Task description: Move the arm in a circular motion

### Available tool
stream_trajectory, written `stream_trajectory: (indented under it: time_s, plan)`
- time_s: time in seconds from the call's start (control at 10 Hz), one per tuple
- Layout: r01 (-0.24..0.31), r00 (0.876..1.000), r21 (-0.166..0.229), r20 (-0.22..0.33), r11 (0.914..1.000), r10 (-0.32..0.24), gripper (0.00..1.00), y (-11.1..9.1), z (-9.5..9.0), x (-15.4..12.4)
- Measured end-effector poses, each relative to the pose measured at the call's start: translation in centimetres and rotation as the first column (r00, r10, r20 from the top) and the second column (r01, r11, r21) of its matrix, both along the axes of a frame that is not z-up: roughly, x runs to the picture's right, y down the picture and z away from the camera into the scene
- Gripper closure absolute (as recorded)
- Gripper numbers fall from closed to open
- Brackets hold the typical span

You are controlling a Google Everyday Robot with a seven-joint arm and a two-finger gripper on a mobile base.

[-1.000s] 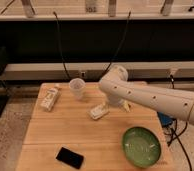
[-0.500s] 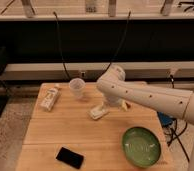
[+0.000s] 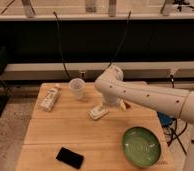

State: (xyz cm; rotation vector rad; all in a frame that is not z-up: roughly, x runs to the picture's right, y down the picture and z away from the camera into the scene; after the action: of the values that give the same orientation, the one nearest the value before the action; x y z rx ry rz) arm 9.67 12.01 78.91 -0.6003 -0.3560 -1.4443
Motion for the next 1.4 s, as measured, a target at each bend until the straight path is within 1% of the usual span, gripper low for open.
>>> stream_trajectory:
  time_s: [0.2,0.5,1.4]
  plan:
    - [0.008,1.0,-0.008,0.006,0.9999,-0.008,0.2,0.0,0.3,0.2]
    - [0.017,1.0,-0.014,0.016,0.9998,-0.016,0.2,-0.1,0.8,-0.1]
    - [0.049,0.998,-0.034,0.047,0.9982,-0.047,0.2,-0.5,2.4,0.8]
